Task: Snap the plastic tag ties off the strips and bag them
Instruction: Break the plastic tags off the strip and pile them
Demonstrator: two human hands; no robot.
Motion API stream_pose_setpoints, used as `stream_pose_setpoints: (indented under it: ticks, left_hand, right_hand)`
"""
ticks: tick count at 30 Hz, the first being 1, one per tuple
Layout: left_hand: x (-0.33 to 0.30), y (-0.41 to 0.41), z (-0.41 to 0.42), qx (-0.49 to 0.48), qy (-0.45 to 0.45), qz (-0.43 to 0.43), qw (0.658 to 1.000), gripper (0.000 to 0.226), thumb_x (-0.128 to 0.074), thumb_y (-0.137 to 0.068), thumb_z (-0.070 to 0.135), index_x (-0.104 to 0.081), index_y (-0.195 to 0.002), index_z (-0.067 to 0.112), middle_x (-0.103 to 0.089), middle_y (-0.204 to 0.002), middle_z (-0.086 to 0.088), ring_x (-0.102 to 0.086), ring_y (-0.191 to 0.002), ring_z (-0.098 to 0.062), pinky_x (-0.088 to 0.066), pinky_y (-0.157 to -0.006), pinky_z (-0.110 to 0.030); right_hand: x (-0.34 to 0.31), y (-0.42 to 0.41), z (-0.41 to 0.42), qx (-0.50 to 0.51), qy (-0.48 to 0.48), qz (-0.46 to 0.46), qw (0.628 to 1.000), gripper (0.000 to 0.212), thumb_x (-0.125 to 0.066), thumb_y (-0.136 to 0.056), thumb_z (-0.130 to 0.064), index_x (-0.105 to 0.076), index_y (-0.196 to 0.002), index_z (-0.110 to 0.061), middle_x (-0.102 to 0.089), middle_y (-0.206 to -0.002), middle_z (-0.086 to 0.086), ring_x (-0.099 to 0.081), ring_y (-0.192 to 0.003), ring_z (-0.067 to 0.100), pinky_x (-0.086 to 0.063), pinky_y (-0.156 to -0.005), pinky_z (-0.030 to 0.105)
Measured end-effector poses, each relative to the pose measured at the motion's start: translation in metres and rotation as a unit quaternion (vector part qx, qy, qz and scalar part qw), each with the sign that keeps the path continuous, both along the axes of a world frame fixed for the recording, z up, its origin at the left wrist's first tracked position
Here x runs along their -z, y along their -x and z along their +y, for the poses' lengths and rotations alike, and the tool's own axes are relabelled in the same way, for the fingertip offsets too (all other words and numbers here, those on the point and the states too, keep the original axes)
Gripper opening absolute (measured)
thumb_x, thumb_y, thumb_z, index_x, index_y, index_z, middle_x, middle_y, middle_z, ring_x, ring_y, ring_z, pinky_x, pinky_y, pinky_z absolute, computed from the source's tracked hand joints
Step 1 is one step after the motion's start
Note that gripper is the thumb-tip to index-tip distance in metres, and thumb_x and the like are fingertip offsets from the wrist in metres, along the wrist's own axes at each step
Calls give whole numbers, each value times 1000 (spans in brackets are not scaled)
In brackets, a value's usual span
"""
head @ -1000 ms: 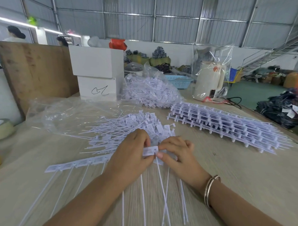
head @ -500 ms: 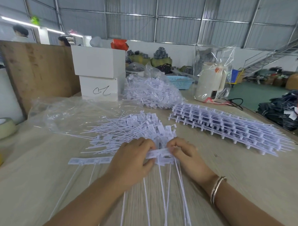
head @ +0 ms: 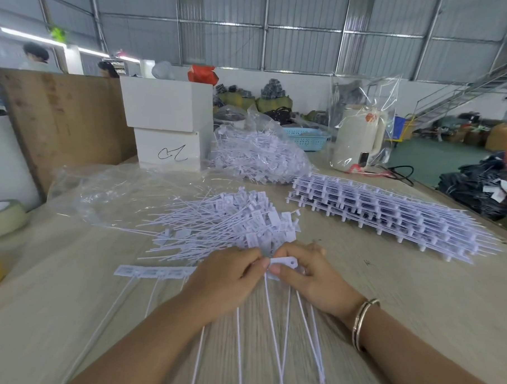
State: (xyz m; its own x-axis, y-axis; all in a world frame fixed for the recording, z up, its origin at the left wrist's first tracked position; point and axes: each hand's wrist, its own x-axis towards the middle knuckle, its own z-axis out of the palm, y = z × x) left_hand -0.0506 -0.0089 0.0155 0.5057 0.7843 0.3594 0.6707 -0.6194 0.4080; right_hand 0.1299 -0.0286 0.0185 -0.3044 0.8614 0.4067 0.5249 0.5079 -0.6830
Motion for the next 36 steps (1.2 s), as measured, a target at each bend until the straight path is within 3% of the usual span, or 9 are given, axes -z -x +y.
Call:
stream_pose_setpoints:
  ticks: [4, 7, 11, 16, 23, 28, 31, 34, 36]
  left_hand:
    - [6, 6, 7, 47, 40, -5, 998, 30, -41, -96, 43, -60, -85, 22, -57, -66, 1, -53, -60, -12, -40, -58, -30]
    - [6, 7, 10, 73, 14, -8, 997, 33, -39, -94, 51, -55, -78, 27, -52, -63, 7, -50, -60, -8, -40, -59, -30]
    - [-1, 5, 7, 77, -64, -43, 994, 31, -33, -87, 57, -38, -66, 35, -40, -57, 10, -42, -58, -5, -33, -55, -26]
    - [-7, 0, 3, 78, -149, -80, 982, 33, -39, -91, 43, -43, -67, 22, -30, -56, 15, -37, -58, -8, -26, -54, -17]
    - [-13, -5, -2, 51, -221, -115, 967, 35, -43, -93, 33, -59, -72, 10, -48, -63, 10, -42, -65, -9, -32, -59, -26]
    - [-10, -7, -4, 55, -172, -134, 974, 42, -37, -95, 40, -64, -78, 12, -61, -70, 3, -53, -69, -15, -42, -65, -38]
    - [-8, -8, -7, 49, -111, -204, 972, 42, -37, -91, 44, -61, -76, 12, -61, -67, -1, -55, -66, -17, -44, -62, -42]
    - [-7, -12, -9, 60, -44, -257, 964, 24, -44, -92, 37, -55, -74, 26, -65, -69, 0, -59, -67, -13, -48, -66, -38]
    - [-8, -12, -8, 56, -14, -284, 957, 22, -46, -94, 32, -52, -72, 30, -66, -69, 9, -60, -68, -4, -47, -67, -23]
  right_hand:
    - [0, -2, -1, 13, 32, -28, 999, 16, -62, -89, -25, -64, -75, -17, -53, -69, -12, -49, -73, -4, -22, -90, 27]
    - [-4, 2, -4, -5, 80, 20, 997, 22, -55, -93, -15, -61, -71, -15, -54, -65, -9, -49, -65, -5, -31, -78, 14]
    - [-10, 4, -7, -27, 142, 160, 976, 31, -49, -93, -5, -59, -64, -9, -56, -60, -4, -53, -61, 3, -40, -65, 11]
    - [-14, 6, -8, -44, 167, 237, 956, 38, -47, -90, -1, -61, -56, -10, -59, -57, -1, -56, -59, 7, -43, -61, 10]
    - [-14, 9, -7, -79, 185, 334, 921, 28, -56, -77, -20, -56, -51, -9, -52, -54, 2, -51, -56, 11, -43, -59, 13]
    - [-13, 11, -7, -98, 194, 366, 905, 27, -56, -78, -22, -55, -54, -9, -48, -57, 3, -48, -58, 11, -42, -61, 15]
    - [-10, 14, -7, -118, 203, 395, 888, 26, -56, -82, -20, -55, -58, -10, -49, -59, 2, -49, -61, 11, -41, -65, 18]
    - [-7, 16, -5, -133, 196, 409, 881, 26, -54, -87, -20, -53, -67, -4, -51, -63, 3, -54, -68, 13, -41, -74, 25]
    - [-7, 16, -4, -139, 193, 422, 875, 24, -51, -89, -21, -52, -73, -3, -54, -66, 4, -54, -70, 15, -44, -76, 26]
